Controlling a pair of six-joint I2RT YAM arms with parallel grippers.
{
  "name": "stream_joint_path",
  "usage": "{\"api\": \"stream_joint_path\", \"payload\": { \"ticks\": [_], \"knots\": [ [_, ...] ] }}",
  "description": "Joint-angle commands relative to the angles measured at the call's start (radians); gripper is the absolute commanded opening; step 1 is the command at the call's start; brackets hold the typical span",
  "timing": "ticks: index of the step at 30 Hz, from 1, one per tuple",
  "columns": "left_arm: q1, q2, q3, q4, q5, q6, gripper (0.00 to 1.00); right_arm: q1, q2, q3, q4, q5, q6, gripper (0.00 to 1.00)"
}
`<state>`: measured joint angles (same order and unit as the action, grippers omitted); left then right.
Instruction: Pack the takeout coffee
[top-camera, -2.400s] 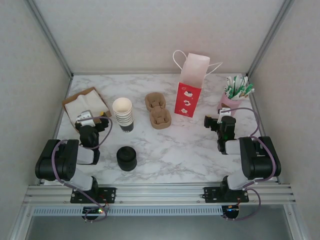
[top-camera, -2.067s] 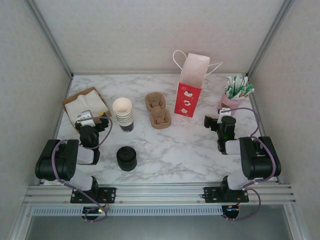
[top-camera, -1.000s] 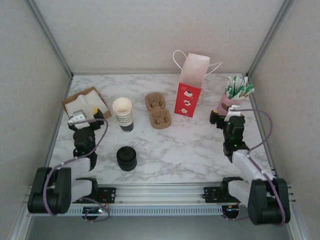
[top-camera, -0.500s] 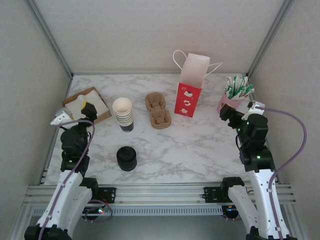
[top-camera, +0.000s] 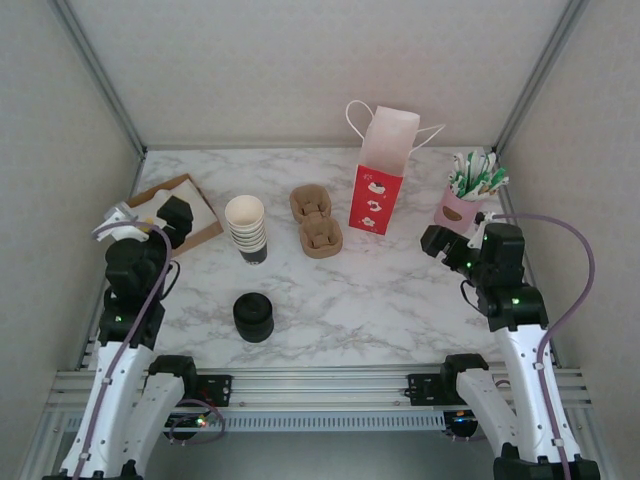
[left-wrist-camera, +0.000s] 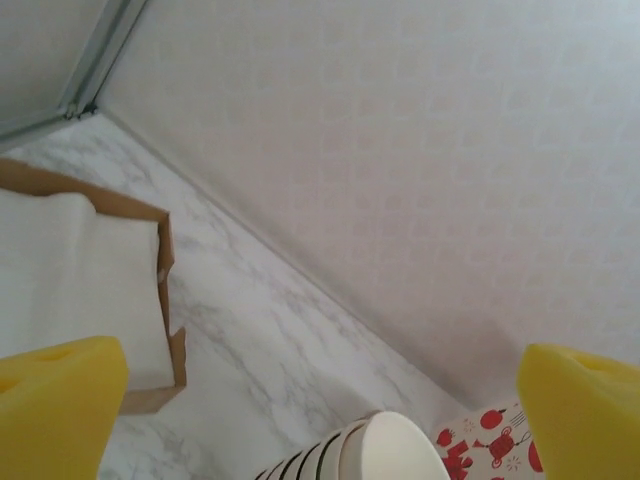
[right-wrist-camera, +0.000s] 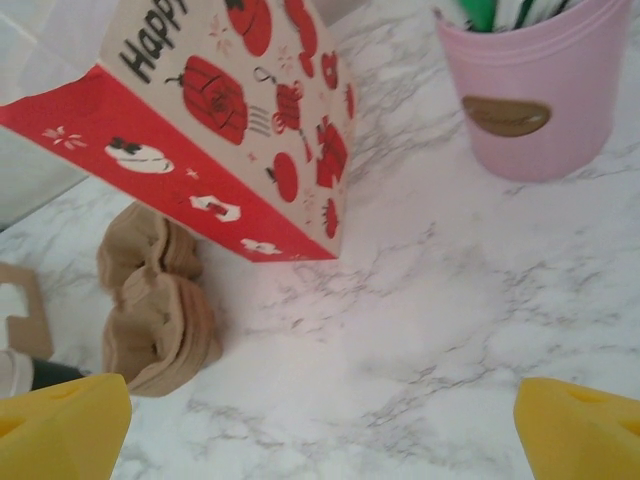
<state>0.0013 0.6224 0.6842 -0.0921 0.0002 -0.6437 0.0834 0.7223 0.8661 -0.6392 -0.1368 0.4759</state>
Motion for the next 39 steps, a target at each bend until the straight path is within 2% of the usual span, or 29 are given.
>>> {"api": "stream_joint_path", "payload": {
  "ticks": [1, 7, 14, 20, 22, 28, 36, 39],
  "knots": [
    [-0.002, 0.065, 0.126, -0.131, 0.083, -0.03, 1.0, 0.004, 0.006, -0.014, 0.024, -0.111, 0.021, 0.99],
    [-0.023, 0.193, 0.307, -0.31, 0.173, 0.053, 1.0, 0.005, 0.032, -0.078, 0.101, -0.271, -0.004, 0.98],
    [-0.152, 0.337, 0.512, -0.503, 0.118, 0.164, 0.93, 0.041, 0.078, -0.097, 0.16, -0.35, 0.005, 0.92],
    [-0.278, 0.496, 0.647, -0.666, 0.08, 0.27, 0.84, 0.156, 0.154, -0.08, 0.197, -0.327, 0.009, 0.87],
    [-0.338, 0.558, 0.698, -0.725, 0.024, 0.291, 0.79, 0.21, 0.191, -0.064, 0.2, -0.289, 0.008, 0.85],
    [-0.47, 0.676, 0.783, -0.795, -0.037, 0.318, 0.66, 0.361, 0.304, -0.014, 0.228, -0.205, 0.012, 0.82],
    [-0.517, 0.802, 0.866, -0.859, -0.06, 0.354, 0.44, 0.501, 0.441, 0.045, 0.256, -0.139, 0.029, 0.79],
    [-0.518, 0.827, 0.878, -0.864, -0.065, 0.361, 0.42, 0.528, 0.475, 0.054, 0.266, -0.124, 0.04, 0.79]
  ]
}}
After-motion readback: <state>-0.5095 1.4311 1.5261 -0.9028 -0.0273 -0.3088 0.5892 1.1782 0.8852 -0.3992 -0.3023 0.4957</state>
